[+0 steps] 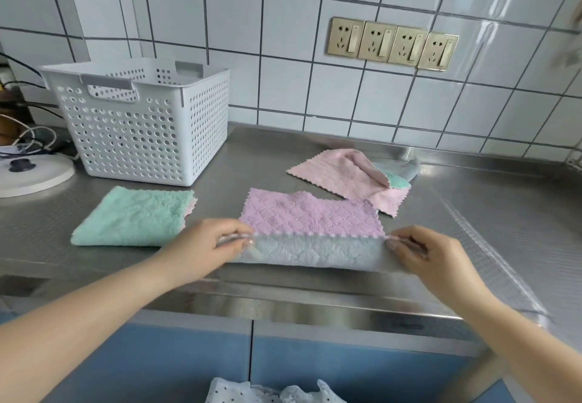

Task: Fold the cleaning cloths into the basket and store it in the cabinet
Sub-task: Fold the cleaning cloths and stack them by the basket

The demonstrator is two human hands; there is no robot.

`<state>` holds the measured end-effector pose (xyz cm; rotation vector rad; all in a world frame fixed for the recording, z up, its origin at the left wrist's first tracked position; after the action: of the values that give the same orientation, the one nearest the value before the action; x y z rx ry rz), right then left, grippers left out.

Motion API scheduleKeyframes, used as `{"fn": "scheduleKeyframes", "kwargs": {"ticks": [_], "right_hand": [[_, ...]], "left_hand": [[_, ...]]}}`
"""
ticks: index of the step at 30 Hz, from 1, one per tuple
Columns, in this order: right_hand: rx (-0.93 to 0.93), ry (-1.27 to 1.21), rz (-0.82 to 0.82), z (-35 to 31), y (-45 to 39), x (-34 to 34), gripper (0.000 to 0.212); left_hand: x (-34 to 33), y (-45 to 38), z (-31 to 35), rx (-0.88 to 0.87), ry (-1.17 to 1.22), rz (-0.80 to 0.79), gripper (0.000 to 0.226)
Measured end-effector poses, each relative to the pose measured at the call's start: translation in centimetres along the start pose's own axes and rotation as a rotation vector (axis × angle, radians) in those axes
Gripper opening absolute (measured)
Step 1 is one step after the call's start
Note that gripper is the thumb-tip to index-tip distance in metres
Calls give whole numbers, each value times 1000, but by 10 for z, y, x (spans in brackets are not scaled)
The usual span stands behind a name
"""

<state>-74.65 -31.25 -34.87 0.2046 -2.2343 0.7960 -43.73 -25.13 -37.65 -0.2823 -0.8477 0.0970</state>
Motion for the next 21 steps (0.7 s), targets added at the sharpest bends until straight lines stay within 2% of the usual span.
{"fn": "scheduleKeyframes", "kwargs": {"ticks": [4,7,11,21], "right_hand": [[-137,-61,15,20,-43,-6,12],[-231,-18,-35,44,-72,-22,5],[-301,51,-167,74,-101,-52,17],[-439,93,-190,115,-127,-75,8]], "left_hand": [[16,-47,-20,131,123,114,11],[10,-80,-35,207,103,124,27],[-6,-116,-59,296,50,83,46],[-22,-156,-103,431,45,79,50]]}}
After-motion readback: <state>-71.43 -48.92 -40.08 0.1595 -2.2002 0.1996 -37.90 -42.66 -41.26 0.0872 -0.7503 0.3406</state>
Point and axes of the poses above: each hand's wrist, its own y-axis away from the middle knuckle, its own x-axis out of the back of the hand, z = x × y, the point moved 10 cm from there along -y, towards the middle knuckle, and after that the axes turned 4 degrees about x, right-handed, at the moved point
